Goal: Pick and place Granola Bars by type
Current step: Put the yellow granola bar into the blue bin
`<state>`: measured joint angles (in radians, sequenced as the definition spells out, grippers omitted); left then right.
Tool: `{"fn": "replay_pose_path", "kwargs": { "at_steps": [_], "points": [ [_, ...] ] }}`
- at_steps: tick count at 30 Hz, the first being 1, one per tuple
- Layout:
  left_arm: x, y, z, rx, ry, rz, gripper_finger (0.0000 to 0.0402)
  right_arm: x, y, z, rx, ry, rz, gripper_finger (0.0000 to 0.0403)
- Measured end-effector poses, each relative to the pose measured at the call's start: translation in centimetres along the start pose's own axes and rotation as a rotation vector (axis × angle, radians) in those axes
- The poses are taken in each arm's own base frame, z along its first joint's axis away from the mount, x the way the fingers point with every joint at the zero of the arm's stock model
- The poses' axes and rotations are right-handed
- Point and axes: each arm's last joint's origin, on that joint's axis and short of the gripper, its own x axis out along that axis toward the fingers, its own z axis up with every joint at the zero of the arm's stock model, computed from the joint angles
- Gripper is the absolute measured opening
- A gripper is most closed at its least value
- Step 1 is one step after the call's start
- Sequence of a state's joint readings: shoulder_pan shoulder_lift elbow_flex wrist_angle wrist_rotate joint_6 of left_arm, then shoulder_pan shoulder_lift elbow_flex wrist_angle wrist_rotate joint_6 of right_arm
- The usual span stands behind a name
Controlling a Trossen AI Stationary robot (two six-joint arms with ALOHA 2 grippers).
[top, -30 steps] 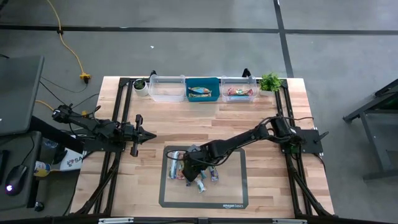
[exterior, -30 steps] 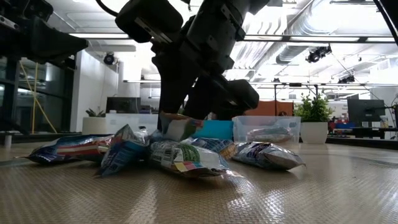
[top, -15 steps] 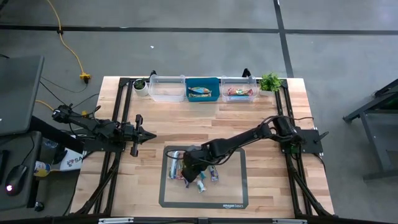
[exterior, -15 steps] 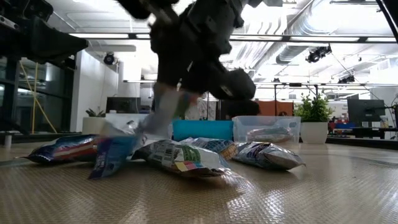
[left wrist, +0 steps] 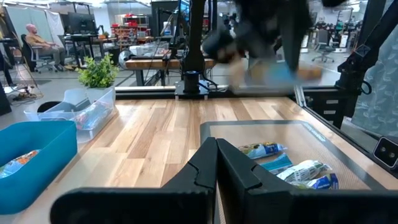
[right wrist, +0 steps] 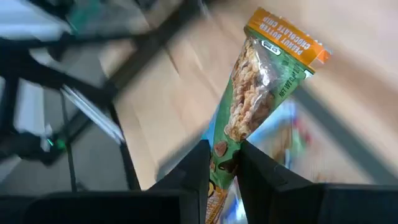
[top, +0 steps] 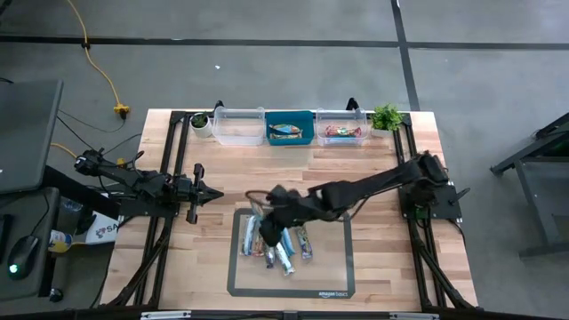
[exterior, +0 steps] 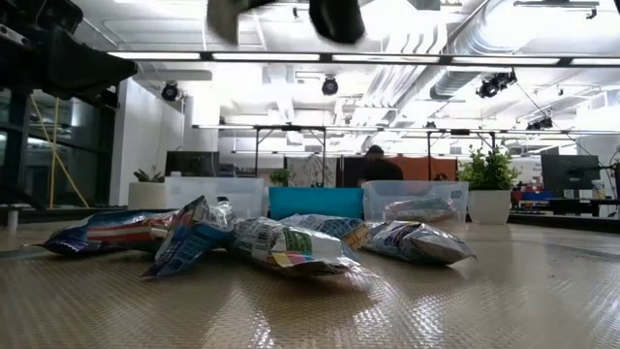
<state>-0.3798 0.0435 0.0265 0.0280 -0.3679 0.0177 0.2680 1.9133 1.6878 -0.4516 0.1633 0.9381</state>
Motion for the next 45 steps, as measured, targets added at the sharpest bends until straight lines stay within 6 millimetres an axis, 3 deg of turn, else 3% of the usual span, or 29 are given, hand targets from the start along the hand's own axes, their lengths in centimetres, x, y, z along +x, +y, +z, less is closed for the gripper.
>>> {"fn": "replay_pose_path", "kwargs": {
  "at_steps": [5,11,18,25,34,41,45],
  "points": [
    [0.0,0.0,0.0,0.0,0.0,0.0,0.0001,-3.8,1.4,2.5,-0.113,-0.261,0.014,0.0057],
    [0.0,0.0,0.0,0.0,0.0,0.0,0.0001,-7.3,1.9,5.1,-0.24,-0.554,-0.093,0.0057],
    [0.0,0.0,0.0,0.0,0.0,0.0,0.0001,-8.1,-0.4,8.8,-0.376,-0.697,-0.31,0.0057],
    [0.0,0.0,0.0,0.0,0.0,0.0,0.0001,-7.6,-6.0,14.0,-0.452,-0.648,-0.403,0.0057],
    [0.0,0.0,0.0,0.0,0.0,0.0,0.0001,-9.4,-14.6,20.1,-0.638,-0.533,-0.424,0.0057],
    [0.0,0.0,0.0,0.0,0.0,0.0,0.0001,-11.6,-21.6,23.3,-0.727,-0.459,-0.471,0.0057],
    [0.0,0.0,0.0,0.0,0.0,0.0,0.0001,-11.2,-25.3,24.2,-0.783,-0.389,-0.445,0.0057]
  ]
}}
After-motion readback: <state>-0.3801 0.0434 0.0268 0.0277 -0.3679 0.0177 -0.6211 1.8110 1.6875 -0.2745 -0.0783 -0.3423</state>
